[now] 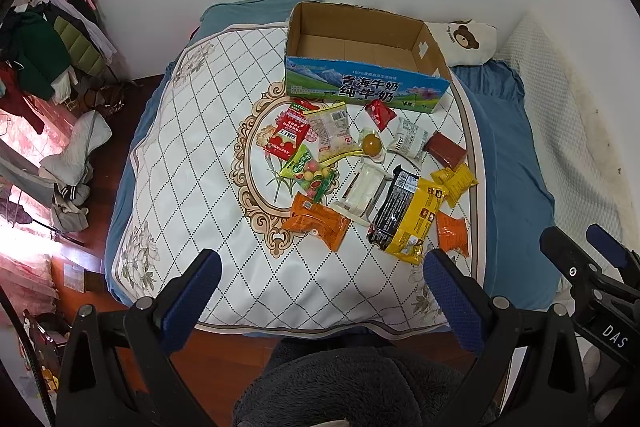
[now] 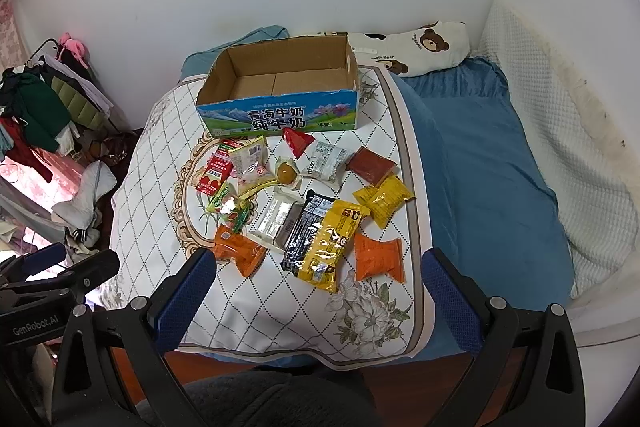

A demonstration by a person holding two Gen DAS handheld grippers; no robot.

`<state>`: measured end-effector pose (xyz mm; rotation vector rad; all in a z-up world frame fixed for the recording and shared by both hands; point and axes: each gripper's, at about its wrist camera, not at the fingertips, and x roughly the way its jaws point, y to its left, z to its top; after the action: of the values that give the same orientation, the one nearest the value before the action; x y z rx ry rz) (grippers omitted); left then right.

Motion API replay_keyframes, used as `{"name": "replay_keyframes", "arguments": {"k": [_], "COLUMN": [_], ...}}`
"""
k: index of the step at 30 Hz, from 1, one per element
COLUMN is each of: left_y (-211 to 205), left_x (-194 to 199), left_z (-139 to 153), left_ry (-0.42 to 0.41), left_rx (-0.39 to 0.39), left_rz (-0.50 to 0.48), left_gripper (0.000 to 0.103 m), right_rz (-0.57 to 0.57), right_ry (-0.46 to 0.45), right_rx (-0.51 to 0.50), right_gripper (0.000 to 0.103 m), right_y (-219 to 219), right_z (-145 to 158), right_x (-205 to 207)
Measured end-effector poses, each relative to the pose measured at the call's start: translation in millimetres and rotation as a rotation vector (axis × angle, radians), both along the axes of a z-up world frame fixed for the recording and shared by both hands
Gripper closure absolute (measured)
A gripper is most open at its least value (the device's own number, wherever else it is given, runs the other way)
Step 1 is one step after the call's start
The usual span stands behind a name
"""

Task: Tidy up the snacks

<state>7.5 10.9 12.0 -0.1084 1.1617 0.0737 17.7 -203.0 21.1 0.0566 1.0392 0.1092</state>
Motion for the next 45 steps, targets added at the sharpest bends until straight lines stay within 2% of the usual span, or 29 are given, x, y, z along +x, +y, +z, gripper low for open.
{"name": "replay_keyframes", "arguments": {"k": [7,11,15,21,26,28,31,33,37,38,40,41,42,44,45], "left_y": [1.7,5.8,12.6,27.9,46.8,53.9,64.9,71.7,76.0,74.9,69.9,64.6,60.3,49.5,45.7], "left_x": [1.0,5.3,12.6,39.0,76.3,85.9,100.1,108.5,118.1,120.4,123.5,125.0,126.2,127.7,127.7], "left_z": [-2.0,-13.3,-32.2,-87.1,-157.6,-182.0,-225.2,-255.7,-290.7,-298.5,-308.5,-313.8,-316.8,-321.1,-321.9], "left_ry": [0.007,0.025,0.035,0.088,0.203,0.256,0.373,0.448,0.5,0.504,0.514,0.517,0.518,0.529,0.522], "left_rx": [-0.003,0.001,0.015,0.053,0.068,0.037,-0.093,-0.212,-0.39,-0.422,-0.431,-0.428,-0.411,-0.356,-0.333], "left_rz": [0.004,0.019,0.045,0.108,0.155,0.178,0.228,0.289,0.394,0.417,0.439,0.438,0.425,0.364,0.326], "left_gripper": [0.0,0.0,0.0,0.0,0.0,0.0,0.0,0.002,0.01,0.017,0.02,0.025,0.036,0.048,0.048], "right_rz": [-0.004,-0.019,-0.05,-0.089,-0.131,-0.15,-0.195,-0.224,-0.254,-0.257,-0.257,-0.253,-0.246,-0.214,-0.199], "right_ry": [0.01,0.021,0.046,0.118,0.194,0.24,0.327,0.37,0.419,0.425,0.426,0.424,0.419,0.42,0.425], "right_rx": [0.011,0.027,0.053,0.08,0.057,0.026,0.016,0.036,0.065,0.067,0.064,0.057,0.052,0.06,0.051], "right_gripper": [0.0,0.0,0.0,0.0,0.0,0.0,0.0,0.0,0.0,0.001,0.004,0.005,0.006,0.014,0.018], "right_y": [0.4,0.4,-0.6,5.6,14.7,17.5,14.1,9.2,8.1,8.8,11.3,13.5,16.1,21.8,24.9], "right_z": [-1.9,-9.3,-29.2,-84.6,-154.3,-186.4,-238.4,-264.9,-303.4,-309.5,-321.2,-326.4,-330.8,-339.0,-341.7], "right_x": [0.6,4.9,17.6,57.1,100.8,117.3,137.9,146.9,159.0,160.7,164.3,165.5,166.8,168.9,169.6]}}
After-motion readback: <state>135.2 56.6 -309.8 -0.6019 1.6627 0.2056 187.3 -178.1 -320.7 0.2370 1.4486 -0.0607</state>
